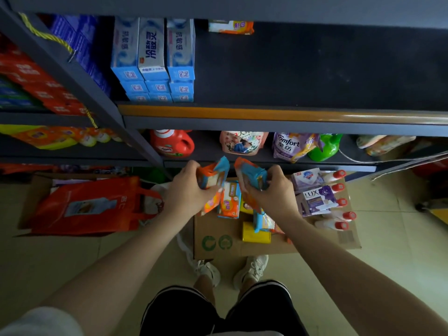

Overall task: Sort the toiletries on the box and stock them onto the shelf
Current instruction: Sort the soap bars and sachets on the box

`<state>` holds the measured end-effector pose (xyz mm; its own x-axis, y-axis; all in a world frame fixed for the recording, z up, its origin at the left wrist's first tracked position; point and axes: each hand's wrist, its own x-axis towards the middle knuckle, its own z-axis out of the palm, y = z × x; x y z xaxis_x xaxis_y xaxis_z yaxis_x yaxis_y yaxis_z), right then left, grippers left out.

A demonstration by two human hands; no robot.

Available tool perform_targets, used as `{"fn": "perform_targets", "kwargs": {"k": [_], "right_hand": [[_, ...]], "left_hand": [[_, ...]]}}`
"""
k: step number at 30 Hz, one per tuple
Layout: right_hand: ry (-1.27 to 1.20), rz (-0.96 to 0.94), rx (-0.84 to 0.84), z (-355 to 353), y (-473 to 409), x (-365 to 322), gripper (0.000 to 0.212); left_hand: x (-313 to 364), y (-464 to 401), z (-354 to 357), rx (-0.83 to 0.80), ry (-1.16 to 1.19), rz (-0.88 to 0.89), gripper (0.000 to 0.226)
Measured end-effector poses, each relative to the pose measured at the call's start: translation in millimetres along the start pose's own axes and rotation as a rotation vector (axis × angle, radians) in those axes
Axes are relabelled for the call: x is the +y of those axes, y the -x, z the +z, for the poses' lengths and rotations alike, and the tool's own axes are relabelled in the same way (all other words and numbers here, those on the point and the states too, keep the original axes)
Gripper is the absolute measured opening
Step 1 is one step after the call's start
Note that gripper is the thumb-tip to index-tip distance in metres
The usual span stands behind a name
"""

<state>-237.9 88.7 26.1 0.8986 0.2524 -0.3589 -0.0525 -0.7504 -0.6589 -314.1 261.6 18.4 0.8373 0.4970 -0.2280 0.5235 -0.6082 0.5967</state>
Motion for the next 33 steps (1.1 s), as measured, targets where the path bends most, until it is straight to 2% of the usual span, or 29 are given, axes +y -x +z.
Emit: {"fn": "perform_targets", "kwargs": {"k": [2,4,6,9,11,13,15,18,19,21,24,26,29,31,33], "right_hand": [[-0.219,0.171,-0.057,-0.8,-9.2,3.0,0.049],[-0.495,0.371,-0.122,-2.7,-15.1,8.0,0.062],[-0.674,0.565,-0.181,-6.2,-19.9,15.4,0.066],[-0.863,0.831,-0.298,-8.2,-23.2,31.8,0.042],[-0.978,0.948,-0.293,-6.4,-21.0,38.8,0.034],[-0.978,0.957,-0.287,-2.6,-16.8,39.4,0.026],[-0.848,0.880,-0.314,3.9,-8.8,35.8,0.020],[-0.242,0.475,-0.260,28.8,0.7,46.9,0.039],[-0.038,0.334,-0.256,41.0,4.8,52.7,0.044],[0.190,0.178,-0.302,68.6,12.6,67.7,0.047],[0.300,0.177,-0.379,112.5,16.4,98.8,0.041],[0.301,0.230,-0.407,138.0,14.1,119.8,0.040],[0.222,0.330,-0.435,164.9,7.3,145.1,0.054],[0.215,0.349,-0.395,172.6,0.0,155.9,0.058],[0.230,0.338,-0.325,175.4,-8.4,161.5,0.053]], "left_hand": [[-2.0,-5.1,1.4,-0.075,0.214,-0.190,0.046],[-4.1,-8.6,0.6,-0.098,0.535,-0.419,0.050],[-5.2,-11.5,-4.8,-0.140,0.751,-0.663,0.052],[-13.8,-14.7,-11.3,-0.248,0.907,-0.914,0.021],[-21.3,-14.1,-8.3,-0.262,0.959,-0.978,0.013],[-28.5,-13.0,0.0,-0.278,0.881,-0.958,0.023],[-35.3,-10.5,11.3,-0.263,0.677,-0.872,0.042],[-49.8,0.5,33.4,-0.274,0.050,-0.527,0.060],[-57.9,5.8,44.6,-0.299,-0.073,-0.419,0.061],[-74.7,15.0,68.1,-0.363,-0.109,-0.350,0.058],[-102.4,22.1,106.9,-0.420,-0.100,-0.361,0.051],[-117.1,24.8,133.4,-0.449,-0.105,-0.356,0.045],[-136.7,30.6,172.8,-0.436,-0.075,-0.321,0.048],[-139.9,32.0,191.2,-0.418,-0.043,-0.317,0.045],[-138.9,30.8,206.5,-0.371,-0.052,-0.327,0.051]]}}
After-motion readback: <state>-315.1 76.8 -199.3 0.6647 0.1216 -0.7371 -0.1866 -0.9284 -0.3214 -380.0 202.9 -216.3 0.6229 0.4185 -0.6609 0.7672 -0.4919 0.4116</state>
